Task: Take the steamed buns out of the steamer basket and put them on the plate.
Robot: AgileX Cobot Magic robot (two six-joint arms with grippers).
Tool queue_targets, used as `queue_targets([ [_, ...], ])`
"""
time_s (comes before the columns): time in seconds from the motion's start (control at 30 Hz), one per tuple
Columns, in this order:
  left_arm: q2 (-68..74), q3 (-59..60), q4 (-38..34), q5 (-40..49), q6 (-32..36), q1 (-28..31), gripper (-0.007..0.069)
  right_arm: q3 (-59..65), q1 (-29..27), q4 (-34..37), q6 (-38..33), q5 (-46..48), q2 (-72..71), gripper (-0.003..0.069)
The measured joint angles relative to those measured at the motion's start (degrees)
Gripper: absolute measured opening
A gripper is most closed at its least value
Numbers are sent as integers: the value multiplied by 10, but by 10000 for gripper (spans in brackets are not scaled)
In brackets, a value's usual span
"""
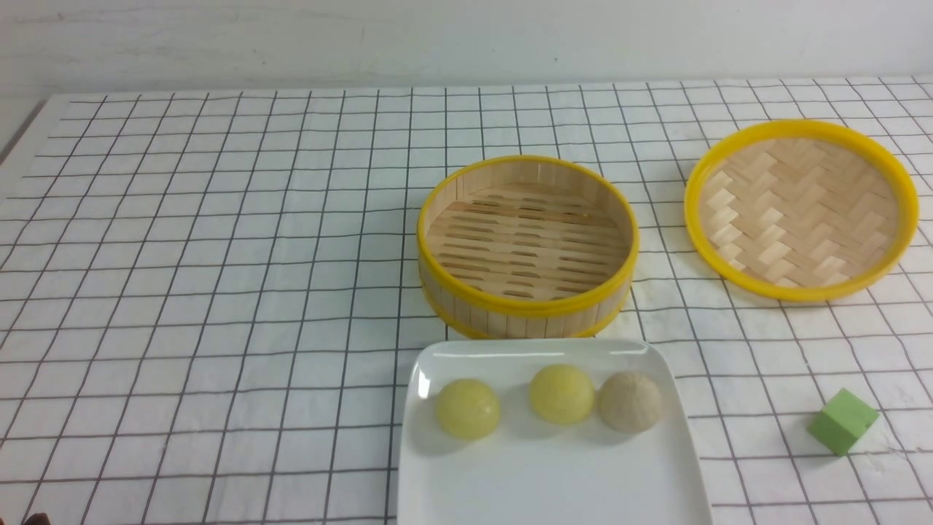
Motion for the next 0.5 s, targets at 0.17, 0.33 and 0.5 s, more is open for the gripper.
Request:
queue_targets([
  [0.17, 0, 0, 0, 0, 0, 0, 241, 0, 0, 11, -14, 0, 0, 240],
  [0.33, 0, 0, 1, 0, 0, 0, 241, 0, 0, 25, -36, 0, 0, 240],
  [0.5, 0, 0, 1, 0, 0, 0, 241, 0, 0, 26, -54, 0, 0, 240],
])
